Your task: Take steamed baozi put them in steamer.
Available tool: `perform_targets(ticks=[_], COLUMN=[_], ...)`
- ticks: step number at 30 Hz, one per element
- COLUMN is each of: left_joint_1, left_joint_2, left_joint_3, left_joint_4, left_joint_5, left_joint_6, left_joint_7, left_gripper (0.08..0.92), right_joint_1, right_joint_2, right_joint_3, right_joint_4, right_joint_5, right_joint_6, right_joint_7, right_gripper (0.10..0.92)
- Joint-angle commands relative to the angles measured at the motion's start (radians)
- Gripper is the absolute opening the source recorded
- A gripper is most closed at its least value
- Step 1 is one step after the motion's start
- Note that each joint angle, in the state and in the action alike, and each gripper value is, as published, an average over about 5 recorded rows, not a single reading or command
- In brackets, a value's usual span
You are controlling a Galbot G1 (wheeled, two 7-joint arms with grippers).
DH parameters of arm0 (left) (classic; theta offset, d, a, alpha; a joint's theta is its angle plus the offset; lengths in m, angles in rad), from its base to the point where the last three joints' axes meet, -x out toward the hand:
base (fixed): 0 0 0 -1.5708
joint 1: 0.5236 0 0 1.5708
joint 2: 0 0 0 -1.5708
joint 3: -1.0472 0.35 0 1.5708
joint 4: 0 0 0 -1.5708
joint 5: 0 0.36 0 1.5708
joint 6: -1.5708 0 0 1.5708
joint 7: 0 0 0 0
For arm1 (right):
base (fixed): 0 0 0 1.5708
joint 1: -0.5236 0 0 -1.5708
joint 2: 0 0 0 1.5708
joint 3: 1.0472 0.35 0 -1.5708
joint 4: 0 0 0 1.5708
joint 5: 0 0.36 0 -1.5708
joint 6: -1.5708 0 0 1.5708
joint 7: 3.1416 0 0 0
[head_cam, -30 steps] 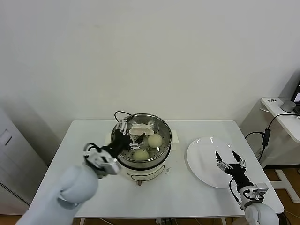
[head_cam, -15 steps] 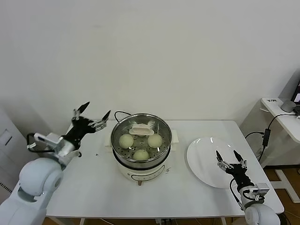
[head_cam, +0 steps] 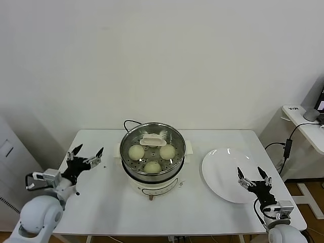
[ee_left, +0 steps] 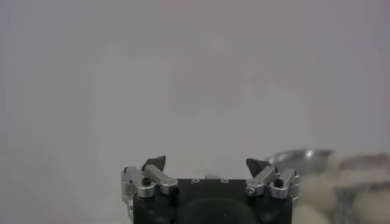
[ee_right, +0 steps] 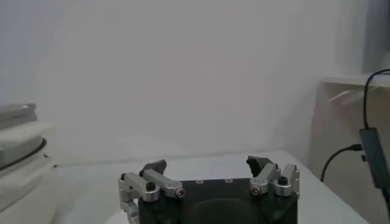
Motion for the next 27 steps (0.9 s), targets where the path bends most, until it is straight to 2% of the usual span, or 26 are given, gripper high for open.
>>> perform_targets(ticks=[1, 8, 27], left_joint_1=[0.064, 0.031, 0.023], left_joint_2=[-0.061, -0.091, -0.100], left_joint_3=[0.045, 0.080, 0.071], left_joint_4=[0.139, 0.214, 0.190], left_joint_5=[0.064, 0.097, 0.092], left_joint_6=[-0.049, -0.057, -0.057], left_joint_7=[-0.019, -0.030, -0.028], left_gripper=[0.823, 0.823, 0.823], right_joint_1=[-0.036, -0.041, -0.021], right_joint_2=[0.001, -0.013, -0.020], right_joint_3=[0.025, 0.022, 0.010], right_joint_4=[0.036, 0.042, 0.014], right_joint_5=[-0.046, -0.034, -0.044], right_joint_6=[-0.049, -0.084, -0.101], right_joint_7=[0.022, 0.024, 0.011], right_gripper=[0.823, 0.823, 0.823])
